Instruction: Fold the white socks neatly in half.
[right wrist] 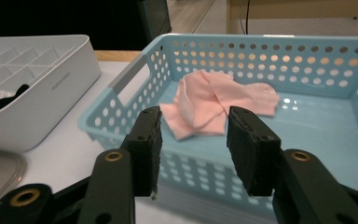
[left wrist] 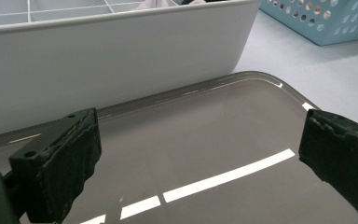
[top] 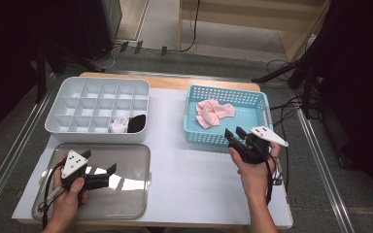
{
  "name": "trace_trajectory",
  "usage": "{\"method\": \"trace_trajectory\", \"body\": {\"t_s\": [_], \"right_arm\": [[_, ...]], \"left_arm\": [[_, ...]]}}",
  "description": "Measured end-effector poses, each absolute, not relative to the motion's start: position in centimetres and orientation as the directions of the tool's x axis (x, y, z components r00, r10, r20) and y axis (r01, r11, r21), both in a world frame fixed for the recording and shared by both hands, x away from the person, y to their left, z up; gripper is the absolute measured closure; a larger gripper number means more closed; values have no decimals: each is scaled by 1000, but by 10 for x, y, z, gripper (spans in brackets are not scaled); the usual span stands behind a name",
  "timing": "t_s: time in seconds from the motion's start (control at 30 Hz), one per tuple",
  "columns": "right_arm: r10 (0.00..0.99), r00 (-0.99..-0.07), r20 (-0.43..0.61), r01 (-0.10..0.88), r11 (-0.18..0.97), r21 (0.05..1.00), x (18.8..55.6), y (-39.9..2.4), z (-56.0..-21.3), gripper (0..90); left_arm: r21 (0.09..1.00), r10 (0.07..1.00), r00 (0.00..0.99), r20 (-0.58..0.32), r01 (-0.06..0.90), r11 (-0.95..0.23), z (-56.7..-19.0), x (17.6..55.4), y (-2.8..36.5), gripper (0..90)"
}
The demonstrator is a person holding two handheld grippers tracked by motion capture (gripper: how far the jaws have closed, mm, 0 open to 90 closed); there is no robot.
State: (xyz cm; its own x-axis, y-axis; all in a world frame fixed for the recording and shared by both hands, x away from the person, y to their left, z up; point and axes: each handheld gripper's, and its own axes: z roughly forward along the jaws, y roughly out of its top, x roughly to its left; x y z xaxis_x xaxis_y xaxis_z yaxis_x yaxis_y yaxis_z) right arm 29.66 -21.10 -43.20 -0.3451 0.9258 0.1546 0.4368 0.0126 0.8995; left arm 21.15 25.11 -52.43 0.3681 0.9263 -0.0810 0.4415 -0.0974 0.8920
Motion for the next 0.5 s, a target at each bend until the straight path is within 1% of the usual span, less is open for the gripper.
{"method": "trace_trajectory", "body": {"t_s": [0.13,0.23,0.5], "right_arm": [[928,-346,137,445,33,895,320,-196,-425,590],[931,-347,116,443,54,895,336,-186,-421,624],[923,-367,116,445,64,893,372,-170,-419,671]], "left_arm": [[894,925,371,-81,438,-98,-525,211,251,0],[893,924,375,-71,437,-108,-524,211,251,0],[894,922,378,-77,437,-105,-524,211,251,0]]}}
